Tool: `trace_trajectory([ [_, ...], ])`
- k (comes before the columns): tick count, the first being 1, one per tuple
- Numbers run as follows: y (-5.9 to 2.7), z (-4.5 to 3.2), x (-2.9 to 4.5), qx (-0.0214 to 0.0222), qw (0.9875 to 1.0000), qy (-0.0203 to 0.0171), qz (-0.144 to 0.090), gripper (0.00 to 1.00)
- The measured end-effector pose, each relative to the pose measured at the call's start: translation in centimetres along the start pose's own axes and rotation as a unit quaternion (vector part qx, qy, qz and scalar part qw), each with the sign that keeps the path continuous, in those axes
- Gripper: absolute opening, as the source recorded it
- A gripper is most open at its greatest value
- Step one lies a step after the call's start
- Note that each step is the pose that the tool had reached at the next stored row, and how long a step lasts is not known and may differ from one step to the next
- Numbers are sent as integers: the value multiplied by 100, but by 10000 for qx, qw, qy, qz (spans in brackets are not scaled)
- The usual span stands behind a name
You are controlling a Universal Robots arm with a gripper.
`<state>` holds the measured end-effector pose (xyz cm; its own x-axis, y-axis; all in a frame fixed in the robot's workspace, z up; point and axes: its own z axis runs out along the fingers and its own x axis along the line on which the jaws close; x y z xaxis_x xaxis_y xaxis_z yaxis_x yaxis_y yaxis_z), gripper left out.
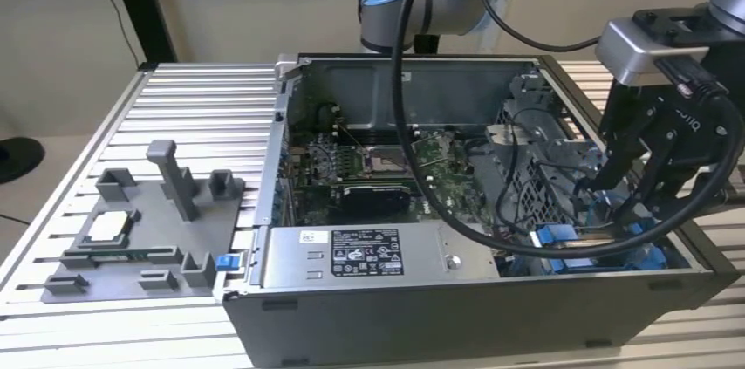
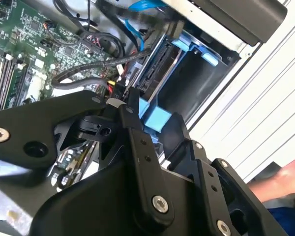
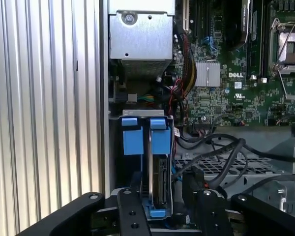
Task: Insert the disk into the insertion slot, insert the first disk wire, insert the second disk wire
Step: 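Insert the disk into the insertion slot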
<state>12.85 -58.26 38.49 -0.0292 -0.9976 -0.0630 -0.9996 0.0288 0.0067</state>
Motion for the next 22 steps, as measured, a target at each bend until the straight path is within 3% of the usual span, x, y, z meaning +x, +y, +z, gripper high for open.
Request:
trace_trajectory([
  [4,0,-25,-2,0,10000,-1,0,100],
  [9,1,-138,-9,0,10000,1,0,100],
  [11,2,-139,-33,2,10000,5,-1,100],
  [15,32,-135,-98,109,9999,5,-7,100],
  [19,76,-113,-105,236,9997,-11,-15,100],
  [22,110,-104,-105,266,9996,-18,-15,100],
])
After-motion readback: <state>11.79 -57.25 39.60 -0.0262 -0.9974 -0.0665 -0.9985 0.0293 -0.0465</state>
